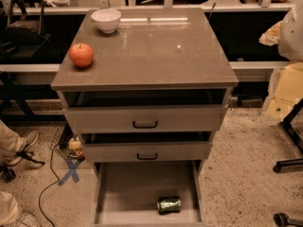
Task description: Pick green can from bottom drawer and place on counter
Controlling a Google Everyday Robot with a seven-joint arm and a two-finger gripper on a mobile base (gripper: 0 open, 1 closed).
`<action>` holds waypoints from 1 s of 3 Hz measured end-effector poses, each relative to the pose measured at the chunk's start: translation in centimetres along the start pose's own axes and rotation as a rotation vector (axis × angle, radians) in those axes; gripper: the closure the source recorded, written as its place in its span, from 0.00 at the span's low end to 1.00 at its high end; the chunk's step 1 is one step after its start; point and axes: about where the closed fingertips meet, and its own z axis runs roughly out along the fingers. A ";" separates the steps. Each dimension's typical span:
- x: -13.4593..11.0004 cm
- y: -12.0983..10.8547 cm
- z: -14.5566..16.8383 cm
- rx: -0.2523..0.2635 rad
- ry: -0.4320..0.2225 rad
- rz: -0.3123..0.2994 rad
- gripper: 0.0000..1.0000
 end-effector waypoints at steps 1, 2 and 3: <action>0.0 0.0 0.0 0.000 0.000 0.000 0.00; 0.3 0.5 1.6 -0.033 -0.027 0.014 0.00; 0.8 3.1 6.5 -0.115 -0.104 0.039 0.00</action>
Offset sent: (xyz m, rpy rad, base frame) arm -0.0016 0.0007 -0.0485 0.0928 0.0875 0.0009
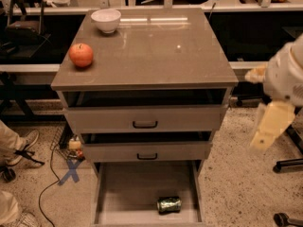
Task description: Pick green can from bottom drawer and place on counter
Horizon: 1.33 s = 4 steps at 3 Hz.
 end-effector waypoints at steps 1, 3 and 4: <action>1.7 4.7 10.2 -0.133 -0.173 0.093 0.00; 2.3 8.8 19.3 -0.260 -0.259 0.204 0.00; 4.0 8.3 21.7 -0.226 -0.233 0.220 0.00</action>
Offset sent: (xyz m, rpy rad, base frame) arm -0.0698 0.0831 -0.2927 0.5030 0.3531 -0.1359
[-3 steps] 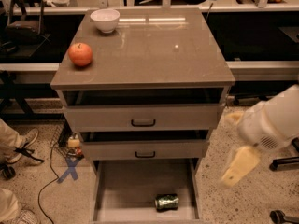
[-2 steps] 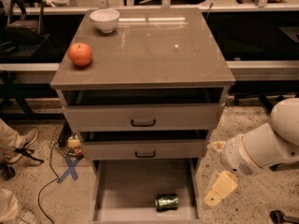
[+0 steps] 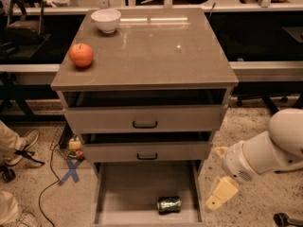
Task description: Pick green can from bottom drawer and place on counter
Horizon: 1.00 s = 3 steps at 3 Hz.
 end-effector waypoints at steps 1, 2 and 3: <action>4.4 -3.0 4.1 0.038 0.024 0.014 0.00; 8.6 -6.2 9.1 0.048 0.030 0.024 0.00; 11.5 -9.4 14.1 0.024 -0.001 0.055 0.00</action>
Offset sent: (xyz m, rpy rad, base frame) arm 0.0492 -0.0608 -0.2237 -0.0470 -0.0020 -0.0630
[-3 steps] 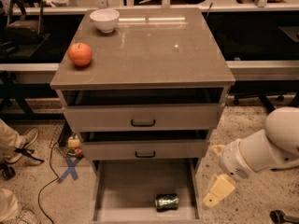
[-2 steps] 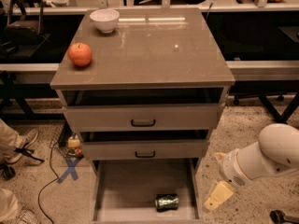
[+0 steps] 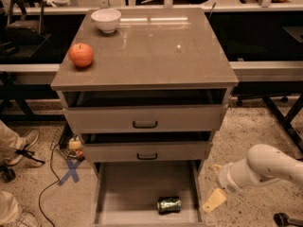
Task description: Pick green can from bottom drawer and place on counter
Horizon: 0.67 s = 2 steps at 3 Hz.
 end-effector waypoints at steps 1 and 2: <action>1.9 0.2 3.7 -0.058 -0.014 0.039 0.00; 1.9 0.1 4.3 -0.054 -0.022 0.037 0.00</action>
Offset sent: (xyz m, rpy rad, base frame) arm -0.0052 0.0063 -0.0388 0.0408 0.0521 -0.0064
